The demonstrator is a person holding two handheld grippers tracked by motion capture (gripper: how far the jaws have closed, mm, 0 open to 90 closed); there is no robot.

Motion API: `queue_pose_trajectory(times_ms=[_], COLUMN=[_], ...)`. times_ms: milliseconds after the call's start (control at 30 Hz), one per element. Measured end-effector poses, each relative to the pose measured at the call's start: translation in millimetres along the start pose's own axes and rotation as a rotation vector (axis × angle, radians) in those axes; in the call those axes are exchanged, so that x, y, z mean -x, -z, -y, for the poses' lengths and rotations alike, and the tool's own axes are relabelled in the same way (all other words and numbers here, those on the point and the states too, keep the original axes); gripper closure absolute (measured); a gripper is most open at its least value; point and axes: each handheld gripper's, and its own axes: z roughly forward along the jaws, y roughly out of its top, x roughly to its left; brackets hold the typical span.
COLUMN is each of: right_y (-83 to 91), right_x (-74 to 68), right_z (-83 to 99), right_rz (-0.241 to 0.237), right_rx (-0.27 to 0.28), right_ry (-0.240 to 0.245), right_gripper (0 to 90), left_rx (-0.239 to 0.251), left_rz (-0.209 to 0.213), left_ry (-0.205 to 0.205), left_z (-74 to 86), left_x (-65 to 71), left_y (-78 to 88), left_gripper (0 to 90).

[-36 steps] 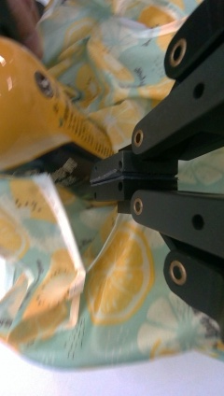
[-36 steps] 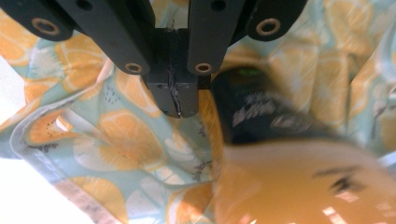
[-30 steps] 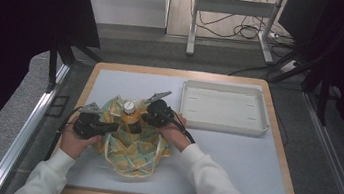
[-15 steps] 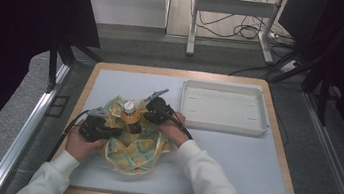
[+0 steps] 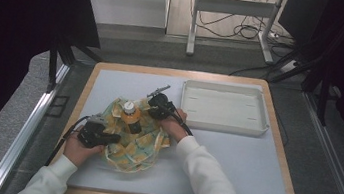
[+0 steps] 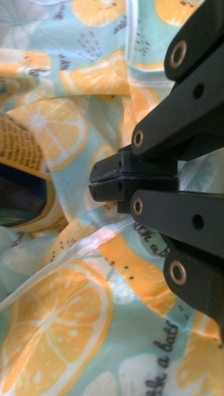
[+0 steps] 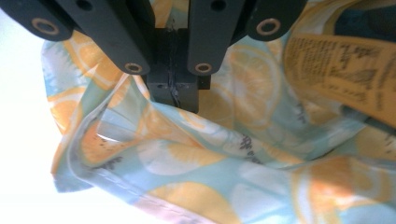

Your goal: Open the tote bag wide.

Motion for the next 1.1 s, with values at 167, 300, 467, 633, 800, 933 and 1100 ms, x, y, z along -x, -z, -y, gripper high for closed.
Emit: queue_pose_trajectory(times_ms=[167, 300, 467, 633, 800, 933, 1100], right_y=[-2.0, -4.3, -0.8, 20.0, 48.0, 70.0, 92.7], right_x=[4.5, 9.5, 8.8, 0.3, -5.3, -9.3, -14.2], right_z=[-1.1, -0.3, -0.1, -2.8, -1.5, 4.9, 18.5], right_rz=[0.02, 0.026, 0.02, -0.001, -0.038, -0.077, -0.116], right_rx=[-0.008, -0.016, 0.001, 0.069, 0.148, 0.202, 0.234], right_ry=[-0.014, -0.03, -0.037, -0.017, 0.006, 0.017, 0.045], right_gripper=[88.6, 88.5, 88.5, 88.6, 88.5, 88.6, 88.5], left_rx=[-0.011, -0.014, -0.005, 0.047, 0.105, 0.17, 0.239], left_rz=[0.002, -0.001, 0.002, -0.002, -0.013, -0.028, -0.041], left_ry=[-0.001, -0.003, -0.003, 0.009, 0.011, 0.013, -0.007], left_z=[3.6, 4.7, 4.5, 1.7, -0.6, -1.9, -1.9], left_x=[1.4, 2.7, 2.4, 3.2, 5.2, 10.2, 18.0], left_y=[0.0, -0.2, 0.5, 7.8, 19.1, 27.5, 37.8], left_gripper=[90.0, 90.0, 90.0, 90.0, 90.0, 90.0, 89.5])
